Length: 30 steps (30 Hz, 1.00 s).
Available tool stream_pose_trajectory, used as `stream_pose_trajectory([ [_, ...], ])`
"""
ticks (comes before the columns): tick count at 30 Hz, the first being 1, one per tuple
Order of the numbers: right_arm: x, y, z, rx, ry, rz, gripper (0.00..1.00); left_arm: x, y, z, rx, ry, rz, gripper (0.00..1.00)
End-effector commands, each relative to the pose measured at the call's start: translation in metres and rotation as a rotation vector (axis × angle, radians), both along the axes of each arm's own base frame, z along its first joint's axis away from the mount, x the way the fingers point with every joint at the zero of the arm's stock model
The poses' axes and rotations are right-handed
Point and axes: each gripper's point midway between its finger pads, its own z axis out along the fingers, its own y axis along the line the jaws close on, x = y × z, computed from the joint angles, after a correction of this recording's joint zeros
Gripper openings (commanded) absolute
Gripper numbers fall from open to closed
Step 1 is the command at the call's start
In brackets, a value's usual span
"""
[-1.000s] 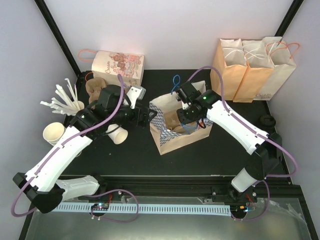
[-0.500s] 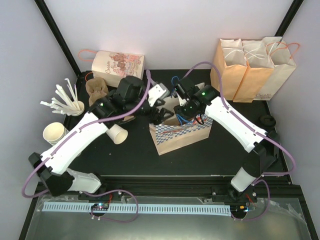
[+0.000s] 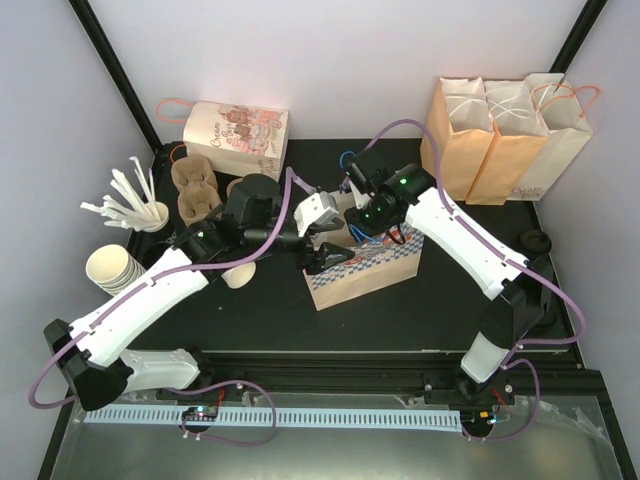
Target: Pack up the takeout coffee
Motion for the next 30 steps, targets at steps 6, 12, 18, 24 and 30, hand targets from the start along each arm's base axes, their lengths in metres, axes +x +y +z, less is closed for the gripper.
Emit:
stream_pose_trajectory([
  [6, -0.003, 0.009, 0.003, 0.027, 0.016, 0.037, 0.47, -0.002, -0.005, 0.041, -0.152, -0.274, 0.02, 0.75],
  [12, -0.004, 0.012, 0.004, 0.038, 0.019, 0.043, 0.47, -0.008, -0.003, 0.036, -0.156, -0.461, -0.03, 0.7],
  [18, -0.004, 0.013, 0.002, 0.04, 0.027, 0.047, 0.47, -0.01, -0.011, 0.032, -0.162, -0.582, -0.089, 0.65],
  [24, -0.003, 0.014, 0.001, 0.043, 0.029, 0.048, 0.47, -0.001, -0.021, 0.029, -0.12, -0.612, -0.105, 0.6],
  [30, -0.002, 0.015, 0.001, 0.04, 0.026, 0.046, 0.47, -0.005, -0.03, 0.024, -0.11, -0.658, -0.174, 0.24],
])
